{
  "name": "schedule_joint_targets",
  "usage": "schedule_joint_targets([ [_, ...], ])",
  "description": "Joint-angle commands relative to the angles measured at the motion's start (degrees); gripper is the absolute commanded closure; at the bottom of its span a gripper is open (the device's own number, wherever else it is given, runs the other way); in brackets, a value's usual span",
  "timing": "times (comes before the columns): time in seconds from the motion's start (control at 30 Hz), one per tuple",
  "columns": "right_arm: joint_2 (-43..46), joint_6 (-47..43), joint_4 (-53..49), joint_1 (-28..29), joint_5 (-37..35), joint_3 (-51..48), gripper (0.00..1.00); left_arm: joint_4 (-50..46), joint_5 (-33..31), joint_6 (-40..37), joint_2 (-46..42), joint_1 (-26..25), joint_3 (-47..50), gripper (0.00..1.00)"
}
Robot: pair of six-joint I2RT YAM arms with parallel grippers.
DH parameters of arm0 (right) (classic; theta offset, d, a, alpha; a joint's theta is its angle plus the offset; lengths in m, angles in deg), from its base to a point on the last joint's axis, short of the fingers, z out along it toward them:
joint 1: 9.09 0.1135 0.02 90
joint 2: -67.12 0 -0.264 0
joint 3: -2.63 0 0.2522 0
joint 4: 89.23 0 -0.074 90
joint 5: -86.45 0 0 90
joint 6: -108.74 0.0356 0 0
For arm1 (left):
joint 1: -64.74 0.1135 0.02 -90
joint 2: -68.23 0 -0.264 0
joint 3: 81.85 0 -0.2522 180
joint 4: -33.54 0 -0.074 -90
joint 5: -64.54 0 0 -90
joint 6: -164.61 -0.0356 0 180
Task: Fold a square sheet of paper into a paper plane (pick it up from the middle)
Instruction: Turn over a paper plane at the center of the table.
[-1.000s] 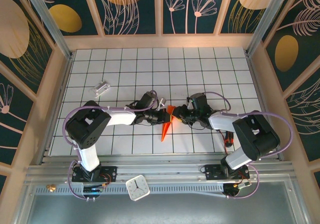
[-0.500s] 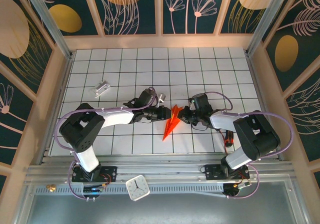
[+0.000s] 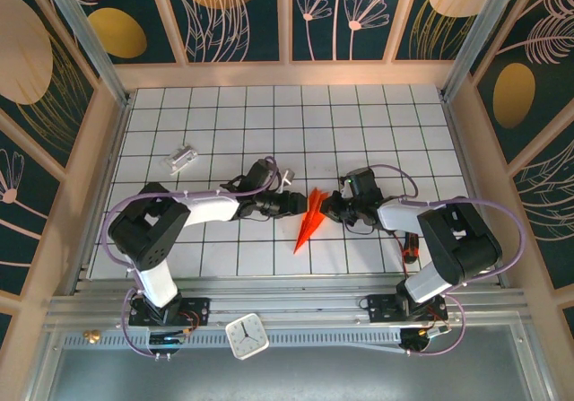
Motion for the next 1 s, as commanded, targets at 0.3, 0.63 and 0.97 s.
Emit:
schedule_joint_targets([
  [0.3,-1.5,-3.9,-0.7,-1.2,0.8,0.3,0.94,-4.4,-2.7,-2.4,6.3,-0.1,-7.3,0.87],
  [0.63,-5.9,-9.1,-3.4,-4.1,6.4,7.5,0.95,9.6,-3.7,8.4,0.4,4.8,4.5,1.0],
  [0.97,-13.4,-11.1,-3.9,-4.4,8.9,14.9,0.95,14.0,-6.3,12.6,-1.5,7.9,8.8,1.0],
])
